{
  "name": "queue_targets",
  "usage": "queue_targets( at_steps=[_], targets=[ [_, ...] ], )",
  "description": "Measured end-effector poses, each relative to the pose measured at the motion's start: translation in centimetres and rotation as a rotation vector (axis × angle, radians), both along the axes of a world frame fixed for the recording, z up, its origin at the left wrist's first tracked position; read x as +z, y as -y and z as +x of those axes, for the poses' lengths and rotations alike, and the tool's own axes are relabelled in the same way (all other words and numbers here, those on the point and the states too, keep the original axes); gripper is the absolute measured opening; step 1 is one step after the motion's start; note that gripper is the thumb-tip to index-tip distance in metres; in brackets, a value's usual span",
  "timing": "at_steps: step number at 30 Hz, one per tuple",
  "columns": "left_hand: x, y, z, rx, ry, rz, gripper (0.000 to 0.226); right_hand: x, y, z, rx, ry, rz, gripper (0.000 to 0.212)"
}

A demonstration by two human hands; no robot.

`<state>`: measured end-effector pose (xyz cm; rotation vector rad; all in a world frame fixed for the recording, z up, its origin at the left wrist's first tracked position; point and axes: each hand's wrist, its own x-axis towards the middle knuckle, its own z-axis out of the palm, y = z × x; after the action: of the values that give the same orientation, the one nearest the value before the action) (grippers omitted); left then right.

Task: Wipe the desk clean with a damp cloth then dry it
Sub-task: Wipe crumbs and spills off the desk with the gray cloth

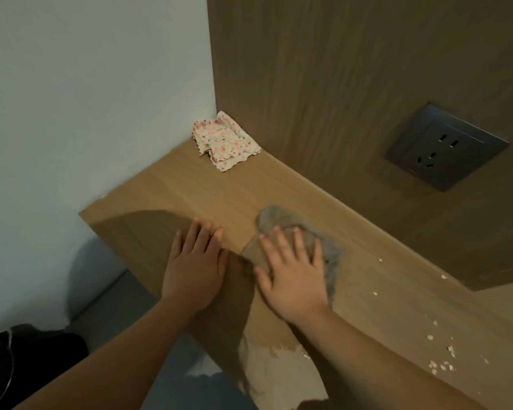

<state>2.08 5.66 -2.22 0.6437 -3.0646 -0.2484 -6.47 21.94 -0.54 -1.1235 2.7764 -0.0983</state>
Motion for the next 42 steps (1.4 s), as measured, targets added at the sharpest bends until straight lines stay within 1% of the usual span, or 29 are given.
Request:
queue_targets(
  at_steps=[2, 4, 9, 11, 13, 17, 20, 21, 23, 25, 27, 29, 30, 32, 33, 35, 37, 40, 42],
  targets=[
    [-0.2, -0.3, 0.1, 0.007, 0.003, -0.045, 0.062, 0.1, 0.6, -0.4, 0.160, -0.072, -0.022, 0.058],
    [-0.2, -0.2, 0.1, 0.008, 0.010, -0.058, 0.057, -0.1, 2.4, -3.5, 0.216, -0.019, 0.032, 0.059],
    [-0.4, -0.2, 0.1, 0.008, 0.003, -0.074, 0.055, -0.4, 10.1, -10.7, 0.101, 0.042, 0.047, 0.059],
    [-0.4, -0.2, 0.2, 0.006, -0.003, -0.071, 0.055, -0.5, 10.7, -11.6, 0.108, 0.025, 0.052, 0.058],
    [-0.4, -0.2, 0.3, 0.010, -0.020, -0.054, 0.056, -0.4, 8.6, -11.9, 0.097, 0.006, 0.031, 0.056],
    [-0.3, -0.4, 0.3, 0.019, -0.055, -0.030, 0.058, -0.2, 1.0, -11.0, -0.032, -0.001, 0.006, 0.054],
    [-0.3, -0.8, 0.8, -0.011, -0.055, -0.036, 0.054, 0.4, 0.0, -7.9, -0.274, 0.073, -0.013, 0.055],
    [-0.3, -0.9, 1.0, -0.030, -0.052, -0.039, 0.053, 0.6, 0.6, -6.1, -0.301, 0.099, -0.014, 0.056],
    [-0.3, -1.2, 1.7, -0.080, -0.053, -0.057, 0.052, 0.5, 1.8, -1.5, -0.210, 0.111, -0.011, 0.055],
    [-0.1, -1.4, 2.7, -0.118, -0.052, -0.069, 0.058, 0.3, 1.2, 3.0, -0.019, 0.053, -0.029, 0.053],
    [0.1, -1.7, 4.1, -0.166, -0.039, -0.065, 0.064, 0.2, -1.8, 5.8, 0.140, 0.015, 0.001, 0.051],
    [0.1, -2.1, 5.9, -0.194, -0.026, -0.053, 0.061, 0.0, -5.5, 6.8, 0.257, -0.001, 0.073, 0.049],
    [0.1, -2.3, 6.8, -0.207, -0.028, -0.045, 0.057, -0.1, -7.0, 6.8, 0.301, -0.005, 0.074, 0.049],
    [0.1, -2.3, 7.9, -0.239, -0.020, -0.036, 0.051, -0.2, -7.6, 6.3, 0.306, 0.017, 0.083, 0.051],
    [0.1, -2.0, 8.1, -0.257, -0.011, -0.038, 0.050, 0.1, -6.5, 6.0, 0.266, 0.046, 0.109, 0.051],
    [0.0, -0.9, 8.0, -0.261, 0.003, -0.053, 0.052, 0.5, -3.2, 5.4, 0.182, 0.054, 0.095, 0.053],
    [-0.1, 0.4, 7.9, -0.201, 0.012, -0.068, 0.059, 0.6, 0.5, 4.5, 0.161, 0.068, 0.099, 0.056],
    [-0.1, 2.5, 7.7, -0.045, 0.045, -0.039, 0.069, 0.3, 5.9, 3.0, 0.156, 0.086, 0.074, 0.060],
    [0.1, 4.1, 7.6, 0.040, 0.057, -0.028, 0.079, 0.1, 9.8, 2.4, 0.168, 0.096, 0.055, 0.060]
  ],
)
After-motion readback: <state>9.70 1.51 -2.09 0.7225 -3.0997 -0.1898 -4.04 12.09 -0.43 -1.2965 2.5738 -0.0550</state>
